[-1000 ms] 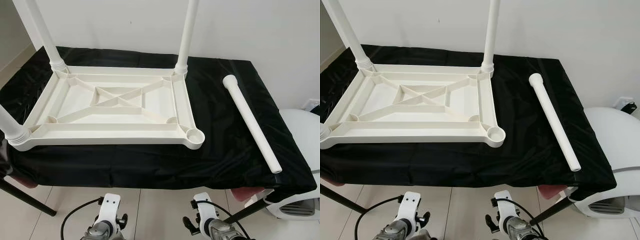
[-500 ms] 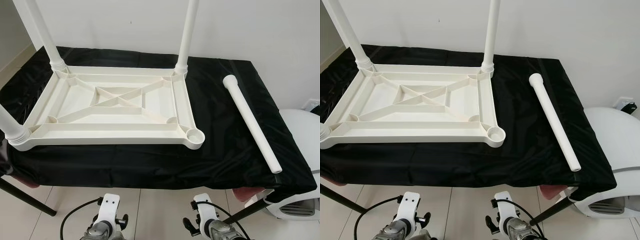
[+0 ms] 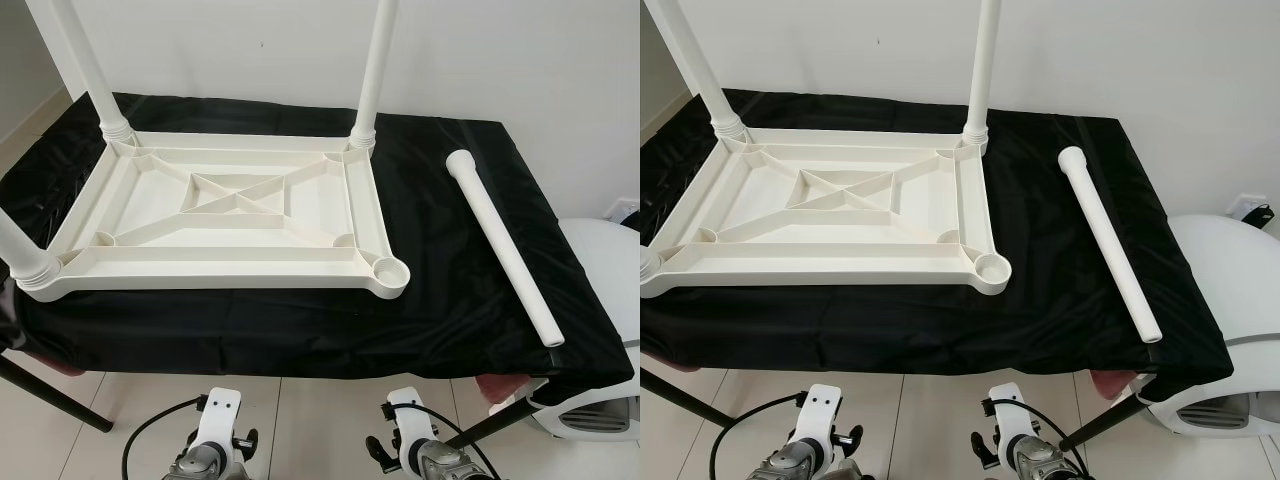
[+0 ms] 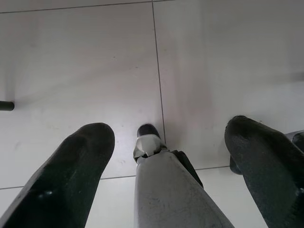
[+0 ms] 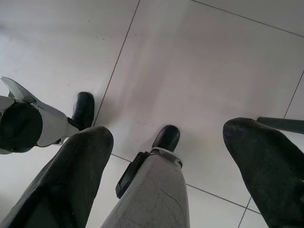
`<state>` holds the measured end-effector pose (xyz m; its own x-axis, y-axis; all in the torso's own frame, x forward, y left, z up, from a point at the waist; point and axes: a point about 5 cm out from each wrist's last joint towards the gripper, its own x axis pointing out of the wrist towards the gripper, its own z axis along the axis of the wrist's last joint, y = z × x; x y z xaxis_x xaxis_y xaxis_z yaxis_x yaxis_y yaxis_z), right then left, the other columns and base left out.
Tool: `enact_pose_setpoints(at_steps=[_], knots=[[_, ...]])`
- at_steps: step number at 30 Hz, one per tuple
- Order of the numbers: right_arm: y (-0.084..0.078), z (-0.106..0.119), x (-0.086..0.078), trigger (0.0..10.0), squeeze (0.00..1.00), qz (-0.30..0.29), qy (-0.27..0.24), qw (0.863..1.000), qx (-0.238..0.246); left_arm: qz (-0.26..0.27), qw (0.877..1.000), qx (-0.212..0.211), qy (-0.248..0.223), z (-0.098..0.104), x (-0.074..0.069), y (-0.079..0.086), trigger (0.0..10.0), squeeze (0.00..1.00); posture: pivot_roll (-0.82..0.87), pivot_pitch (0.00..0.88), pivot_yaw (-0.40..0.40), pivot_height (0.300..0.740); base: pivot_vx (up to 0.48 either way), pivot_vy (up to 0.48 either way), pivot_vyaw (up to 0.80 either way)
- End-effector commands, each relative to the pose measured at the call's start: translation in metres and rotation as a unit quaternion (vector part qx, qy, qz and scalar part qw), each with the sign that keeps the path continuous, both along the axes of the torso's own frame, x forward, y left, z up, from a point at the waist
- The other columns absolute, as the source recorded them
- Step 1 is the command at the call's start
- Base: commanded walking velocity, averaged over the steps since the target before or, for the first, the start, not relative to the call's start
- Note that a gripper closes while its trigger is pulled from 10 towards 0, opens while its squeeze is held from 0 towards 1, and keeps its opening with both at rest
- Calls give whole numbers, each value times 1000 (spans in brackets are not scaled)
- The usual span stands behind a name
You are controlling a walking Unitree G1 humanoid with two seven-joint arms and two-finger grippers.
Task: Building children table
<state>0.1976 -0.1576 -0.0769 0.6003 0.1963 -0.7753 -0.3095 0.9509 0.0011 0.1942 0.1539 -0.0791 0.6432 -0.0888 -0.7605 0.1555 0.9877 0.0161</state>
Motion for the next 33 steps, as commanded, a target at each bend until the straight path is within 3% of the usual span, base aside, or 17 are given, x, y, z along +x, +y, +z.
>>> enact_pose_setpoints(at_steps=[1, 33], knots=[[-2, -4, -7, 10000, 0, 2, 15, 1000, -8, -9, 1000, -18, 15, -4, -8, -1, 10000, 0, 47, 0, -21, 740, 0, 0, 0], [-2, -3, -5, 10000, 0, -1, 10, 1000, -13, -9, 1000, -17, 8, -1, -3, 0, 10000, 0, 51, 0, -18, 740, 0, 0, 0]])
